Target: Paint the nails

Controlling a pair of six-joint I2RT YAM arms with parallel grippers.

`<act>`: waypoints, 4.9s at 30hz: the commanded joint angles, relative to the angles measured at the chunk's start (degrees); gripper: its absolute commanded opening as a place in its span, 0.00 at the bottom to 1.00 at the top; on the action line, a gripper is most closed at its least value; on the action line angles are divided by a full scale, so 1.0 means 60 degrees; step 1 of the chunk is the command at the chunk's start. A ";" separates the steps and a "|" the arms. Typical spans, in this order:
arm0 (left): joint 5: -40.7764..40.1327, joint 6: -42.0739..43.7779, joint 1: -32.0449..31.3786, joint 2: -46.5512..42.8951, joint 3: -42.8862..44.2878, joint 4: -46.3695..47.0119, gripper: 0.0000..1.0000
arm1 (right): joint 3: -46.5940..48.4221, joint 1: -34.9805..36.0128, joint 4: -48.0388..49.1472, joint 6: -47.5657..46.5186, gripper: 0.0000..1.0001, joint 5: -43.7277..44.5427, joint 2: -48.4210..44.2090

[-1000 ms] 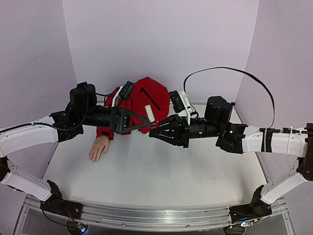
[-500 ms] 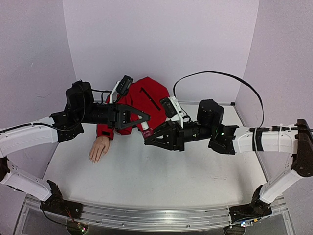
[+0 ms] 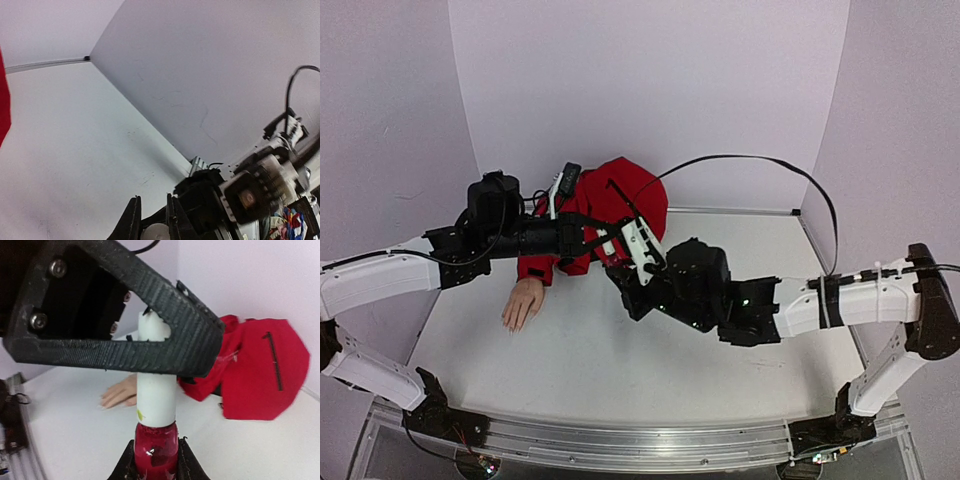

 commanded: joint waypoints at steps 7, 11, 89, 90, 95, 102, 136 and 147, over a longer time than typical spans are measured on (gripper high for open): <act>-0.0114 -0.0169 -0.0220 0.0383 0.0653 -0.1331 0.25 | 0.0325 -0.0413 0.0788 -0.1395 0.00 -0.1719 0.0116; 0.0522 0.0168 -0.0205 0.0104 0.0732 -0.1287 0.62 | -0.0146 -0.1598 0.0880 -0.0116 0.00 -0.6438 -0.0566; 0.3373 -0.0463 -0.0644 -0.0220 0.0150 0.2609 0.44 | 0.0010 -0.2688 0.1680 0.1969 0.00 -1.1915 -0.0953; 0.3305 -0.0446 -0.0644 -0.0213 0.0150 0.2602 0.40 | -0.0003 -0.2696 0.1646 0.1959 0.00 -1.1800 -0.0949; 0.2887 -0.0309 -0.0644 -0.0057 0.0156 0.2397 0.26 | -0.0084 -0.2688 0.0850 0.1259 0.00 -1.0672 -0.1173; 0.0319 0.0242 -0.0645 0.0064 0.0309 0.0476 0.03 | -0.0665 -0.2578 -0.0103 0.0400 0.00 -0.4324 -0.1693; 0.3014 0.0131 -0.0542 -0.0452 0.0236 0.1873 0.81 | -0.0628 -0.2879 0.2220 0.2286 0.00 -1.1277 -0.1772; 0.3215 -0.0056 -0.0630 0.0000 0.0559 0.2243 0.60 | -0.0386 -0.2879 0.2709 0.2744 0.00 -1.2020 -0.0994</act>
